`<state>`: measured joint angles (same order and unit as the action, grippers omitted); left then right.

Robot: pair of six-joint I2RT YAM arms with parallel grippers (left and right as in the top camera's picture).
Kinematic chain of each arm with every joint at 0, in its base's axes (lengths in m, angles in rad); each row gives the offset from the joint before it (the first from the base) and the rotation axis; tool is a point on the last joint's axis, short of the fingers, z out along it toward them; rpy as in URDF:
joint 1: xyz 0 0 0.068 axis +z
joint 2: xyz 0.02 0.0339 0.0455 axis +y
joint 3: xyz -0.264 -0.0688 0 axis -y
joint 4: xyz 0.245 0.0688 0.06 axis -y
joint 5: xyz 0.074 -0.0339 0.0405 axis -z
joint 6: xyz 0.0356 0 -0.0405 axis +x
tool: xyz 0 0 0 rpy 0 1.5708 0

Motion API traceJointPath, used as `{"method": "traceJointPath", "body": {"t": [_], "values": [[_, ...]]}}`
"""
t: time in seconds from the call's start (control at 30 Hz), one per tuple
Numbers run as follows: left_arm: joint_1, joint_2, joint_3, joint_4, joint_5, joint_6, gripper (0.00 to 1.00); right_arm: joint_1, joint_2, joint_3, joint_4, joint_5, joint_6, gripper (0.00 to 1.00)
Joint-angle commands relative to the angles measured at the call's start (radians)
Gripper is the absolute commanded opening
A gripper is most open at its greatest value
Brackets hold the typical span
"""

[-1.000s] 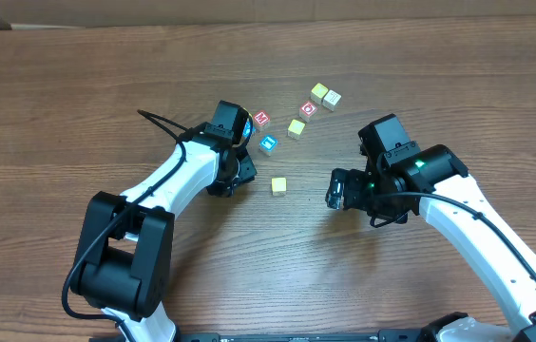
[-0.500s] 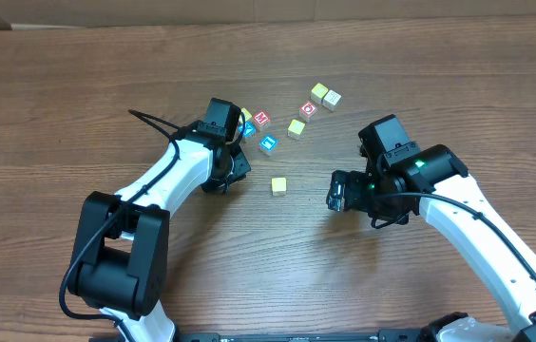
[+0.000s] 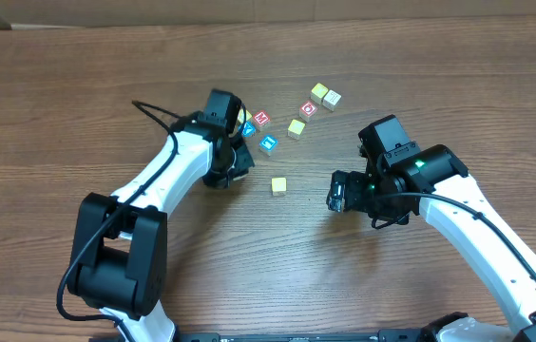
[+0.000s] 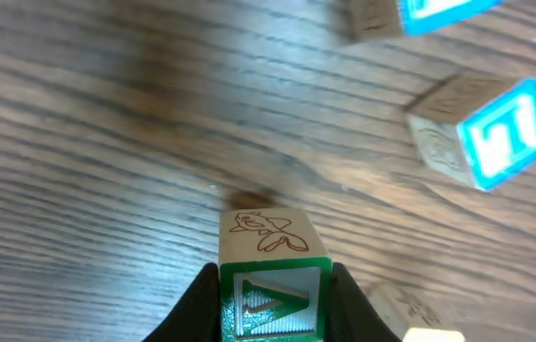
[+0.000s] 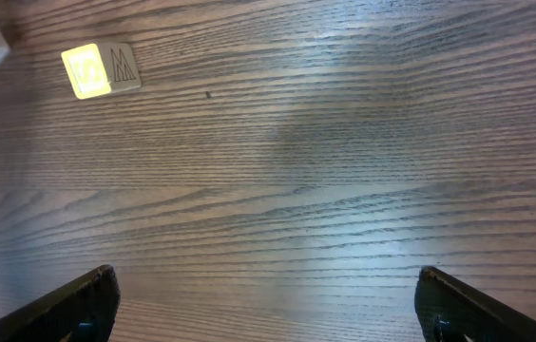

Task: Flip 5 blocks
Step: 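Close left gripper on the green V block and lift it, then carry green block toward the front and set it down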

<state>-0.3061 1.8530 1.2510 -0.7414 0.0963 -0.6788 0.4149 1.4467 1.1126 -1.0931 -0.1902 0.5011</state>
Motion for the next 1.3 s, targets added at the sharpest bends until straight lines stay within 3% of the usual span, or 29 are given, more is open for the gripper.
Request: {"method": "traceJointPath", "body": {"t": [0.0,0.2,0.4,0.77,1.03,1.27], "values": [[-0.009,-0.067,0.027,-0.040,0.023,0.070,0.12,0.006,-0.002,0.005,0.002,0.014,-0.006,1.00],[-0.061,-0.132,0.020,-0.204,-0.023,0.097,0.08,0.006,-0.002,0.005,0.003,0.014,-0.008,1.00],[-0.209,-0.173,-0.049,-0.230,-0.030,0.068,0.08,0.006,-0.002,0.005,-0.006,0.014,-0.008,1.00],[-0.470,-0.185,-0.288,-0.123,-0.031,-0.200,0.08,0.006,-0.002,0.005,-0.020,0.014,-0.011,1.00],[-0.529,-0.185,-0.385,-0.014,0.018,-0.309,0.09,0.006,-0.002,0.005,-0.020,0.014,-0.011,1.00],[-0.523,-0.185,-0.391,-0.004,0.022,-0.309,0.27,0.006,-0.002,0.005,-0.020,0.014,-0.011,1.00]]}}
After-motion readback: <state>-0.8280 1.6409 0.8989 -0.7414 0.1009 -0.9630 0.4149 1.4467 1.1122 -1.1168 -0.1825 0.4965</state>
